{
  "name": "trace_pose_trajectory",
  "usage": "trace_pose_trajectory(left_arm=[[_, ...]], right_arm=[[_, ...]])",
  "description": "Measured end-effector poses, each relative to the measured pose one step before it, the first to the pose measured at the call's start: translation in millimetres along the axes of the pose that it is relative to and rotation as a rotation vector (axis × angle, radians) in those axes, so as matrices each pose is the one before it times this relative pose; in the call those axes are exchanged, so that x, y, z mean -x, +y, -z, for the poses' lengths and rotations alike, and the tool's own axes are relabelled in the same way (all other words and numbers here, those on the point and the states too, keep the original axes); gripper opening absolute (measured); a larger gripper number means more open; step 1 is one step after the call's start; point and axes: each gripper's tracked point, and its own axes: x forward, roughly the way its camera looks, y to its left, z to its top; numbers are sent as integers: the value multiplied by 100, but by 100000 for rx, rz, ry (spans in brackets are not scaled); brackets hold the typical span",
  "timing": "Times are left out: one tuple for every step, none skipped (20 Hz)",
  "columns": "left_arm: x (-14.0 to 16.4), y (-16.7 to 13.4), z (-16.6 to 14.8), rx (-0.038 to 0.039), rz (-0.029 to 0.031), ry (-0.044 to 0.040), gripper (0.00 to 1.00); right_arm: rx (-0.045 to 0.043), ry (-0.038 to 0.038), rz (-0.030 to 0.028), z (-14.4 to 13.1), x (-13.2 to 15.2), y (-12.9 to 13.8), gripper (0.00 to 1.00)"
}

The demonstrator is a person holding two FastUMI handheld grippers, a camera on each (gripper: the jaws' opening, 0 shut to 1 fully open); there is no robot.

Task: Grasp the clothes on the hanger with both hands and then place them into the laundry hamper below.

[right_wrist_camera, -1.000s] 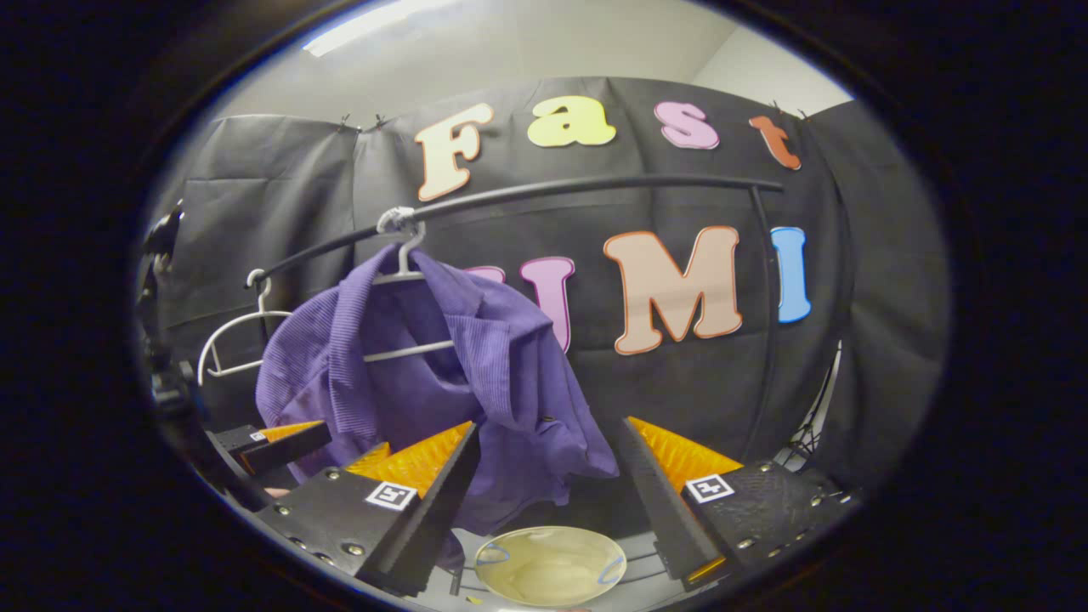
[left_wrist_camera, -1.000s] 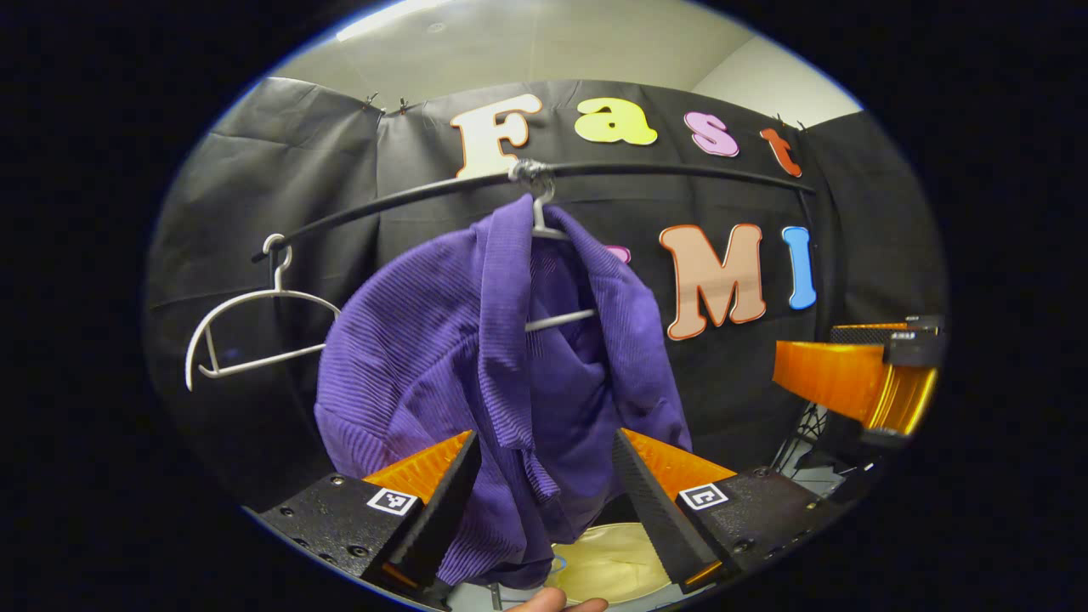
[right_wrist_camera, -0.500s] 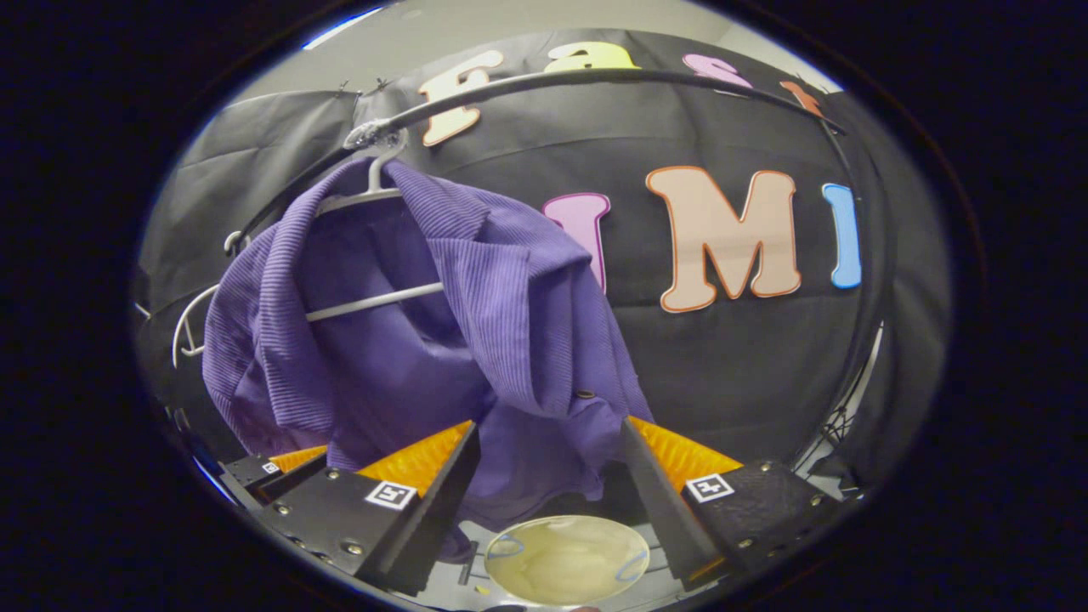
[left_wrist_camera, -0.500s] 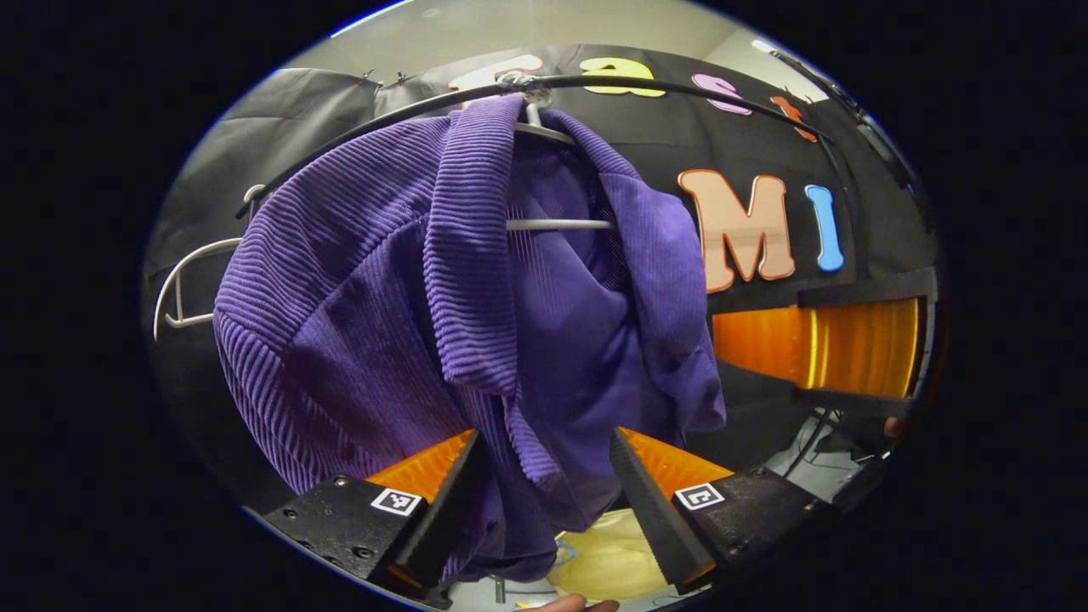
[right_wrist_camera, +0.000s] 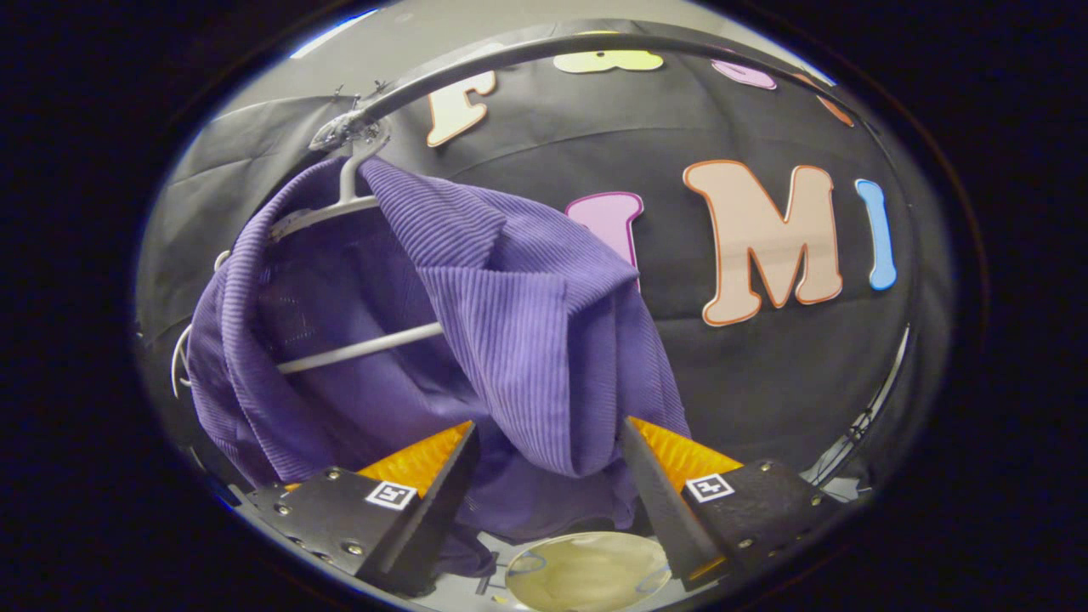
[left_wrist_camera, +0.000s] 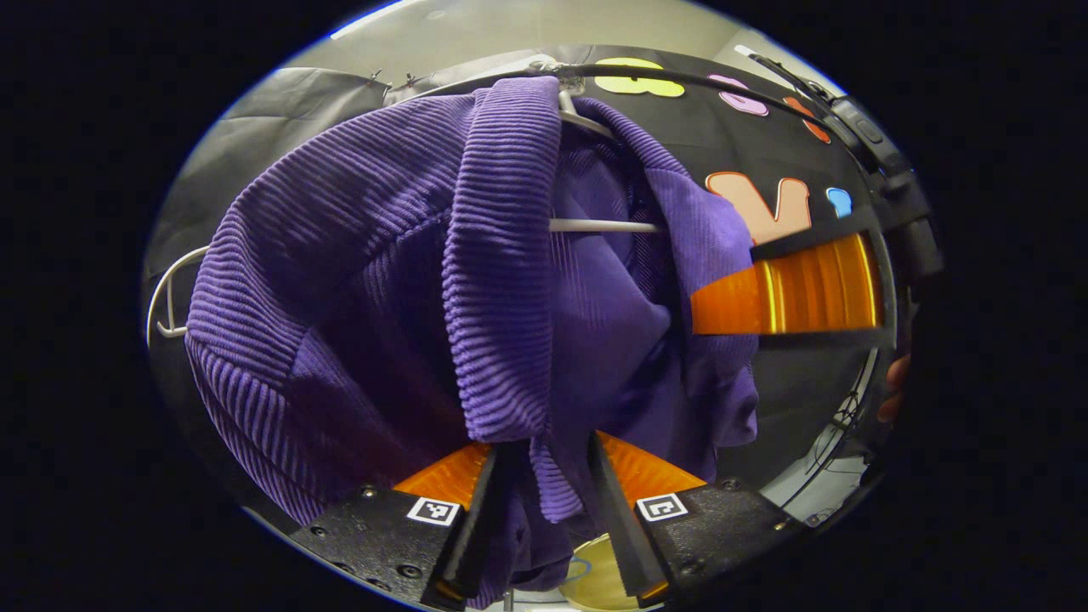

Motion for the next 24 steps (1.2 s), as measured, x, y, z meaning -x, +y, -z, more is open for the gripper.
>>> trace_pose_trajectory(left_arm=[[-42,170,-207,-203,168,-443,63],[-26,378,-293,-232,-497,-871,55],[25,300,-289,-166,-267,-1120,53],[362,-31,-445,489,1195,-1201,45],[59,-415,-360,316,3342,-1253,29],[126,-165,-474,273,2643,-845,31],[288,-321,-454,1236,2986,-1261,22],[447,-294,-578,984,2274,-183,17],[393,231,-257,571,1307,-319,10],[380,87,16,269,913,1797,8],[591,-259,331,-1057,979,2669,5],[697,-64,247,-2778,603,3614,6],[716,-338,123,-2856,2223,1807,2],[487,-365,-326,-1768,2095,-1000,2],[671,-178,-297,-498,2282,-1385,1],[866,-14,-345,118,733,-589,1],[818,288,-189,547,493,-829,1],[727,-75,-255,1899,1150,296,0],[779,-271,-236,2158,1641,-205,0],[771,-150,-420,1616,788,928,2],[972,50,-397,1747,927,66,0],[919,1,-629,1770,683,-166,1],[781,-67,-567,978,201,-531,1],[755,124,-491,453,285,-137,0]], right_arm=[[672,821,-277,38,-580,252,99],[832,923,-49,61,-521,151,99],[1151,1444,-999,123,-522,355,99],[808,758,-633,15,-375,348,99],[-10,-529,885,150,-78,132,79],[-809,-1103,3002,-249,-50,-460,58],[-1152,1005,3205,-59,421,-491,38],[-1460,-138,2643,-298,235,-337,17],[-1055,834,-462,63,440,276,6],[-112,351,-1082,-146,514,307,6],[-89,-610,377,-302,492,34,6],[-257,-526,-1366,-233,769,416,6],[-1601,513,-2114,203,352,725,6],[-2305,48,710,-190,900,-8,2],[-2142,743,-2108,-47,686,386,1],[-1247,1175,-3129,-5,504,547,7],[-458,461,-839,-63,590,339,7],[579,72,-492,-93,564,274,7],[1322,510,768,232,697,-25,1],[1031,151,521,12,522,-56,1],[347,-461,725,-186,473,-192,1],[-208,-1240,573,-431,437,-169,1],[15,-1267,152,-283,100,-24,1],[163,-734,946,-235,290,-204,1]])
